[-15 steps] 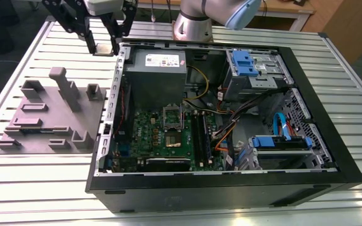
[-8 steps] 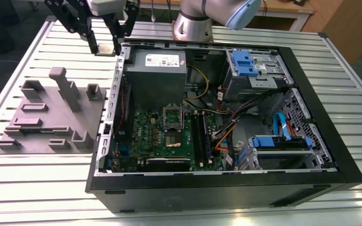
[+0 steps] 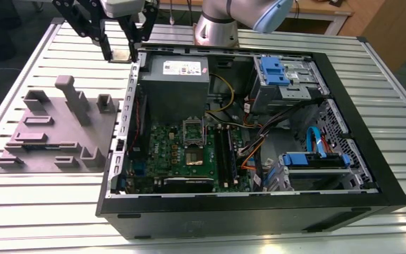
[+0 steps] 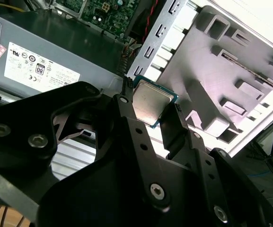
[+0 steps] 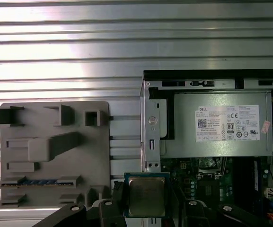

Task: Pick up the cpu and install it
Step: 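Pick up the cpu and move it towards the insertion slot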

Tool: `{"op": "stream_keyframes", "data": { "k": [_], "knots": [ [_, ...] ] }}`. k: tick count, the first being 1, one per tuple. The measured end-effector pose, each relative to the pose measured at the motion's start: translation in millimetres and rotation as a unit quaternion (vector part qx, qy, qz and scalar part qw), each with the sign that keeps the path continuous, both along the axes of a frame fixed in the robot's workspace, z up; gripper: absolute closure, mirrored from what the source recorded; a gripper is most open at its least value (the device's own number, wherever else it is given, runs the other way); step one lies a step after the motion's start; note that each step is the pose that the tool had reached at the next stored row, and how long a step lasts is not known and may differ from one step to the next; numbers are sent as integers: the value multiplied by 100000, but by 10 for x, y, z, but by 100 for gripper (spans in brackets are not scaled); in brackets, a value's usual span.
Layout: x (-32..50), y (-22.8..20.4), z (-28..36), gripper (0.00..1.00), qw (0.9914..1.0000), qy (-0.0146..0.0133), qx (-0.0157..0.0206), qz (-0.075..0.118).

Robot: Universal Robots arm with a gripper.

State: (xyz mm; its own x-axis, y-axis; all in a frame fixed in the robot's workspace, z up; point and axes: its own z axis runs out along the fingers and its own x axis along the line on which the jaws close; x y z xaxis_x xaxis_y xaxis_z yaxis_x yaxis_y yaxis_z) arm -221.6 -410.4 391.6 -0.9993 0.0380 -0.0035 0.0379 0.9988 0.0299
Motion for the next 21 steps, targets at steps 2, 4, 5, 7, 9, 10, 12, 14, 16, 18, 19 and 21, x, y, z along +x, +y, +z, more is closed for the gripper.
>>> {"op": "stream_keyframes", "data": {
  "k": [2, 4, 5, 7, 9, 10, 12, 14, 16, 18, 19, 21],
  "knots": [
    [9, 0, 0, 53, 100000, -1, 0, 1],
    [71, 0, 0, 53, 100000, -1, 0, 2],
    [77, 0, 0, 53, 100000, 1, -2, 1],
    [85, 0, 0, 53, 100000, 0, 0, 2],
    [94, 0, 0, 53, 100000, 0, -2, 0],
    [98, 0, 0, 53, 100000, -1, -2, 1],
    [106, 0, 0, 53, 100000, 0, 0, 1],
    [114, 0, 0, 53, 100000, 1, 1, 0],
    [123, 0, 0, 53, 100000, -1, -1, 0],
    [131, 0, 0, 53, 100000, -1, -1, -1],
    [135, 0, 0, 53, 100000, -2, 2, 0],
    [144, 0, 0, 53, 100000, 1, -1, 0]
  ]
}}
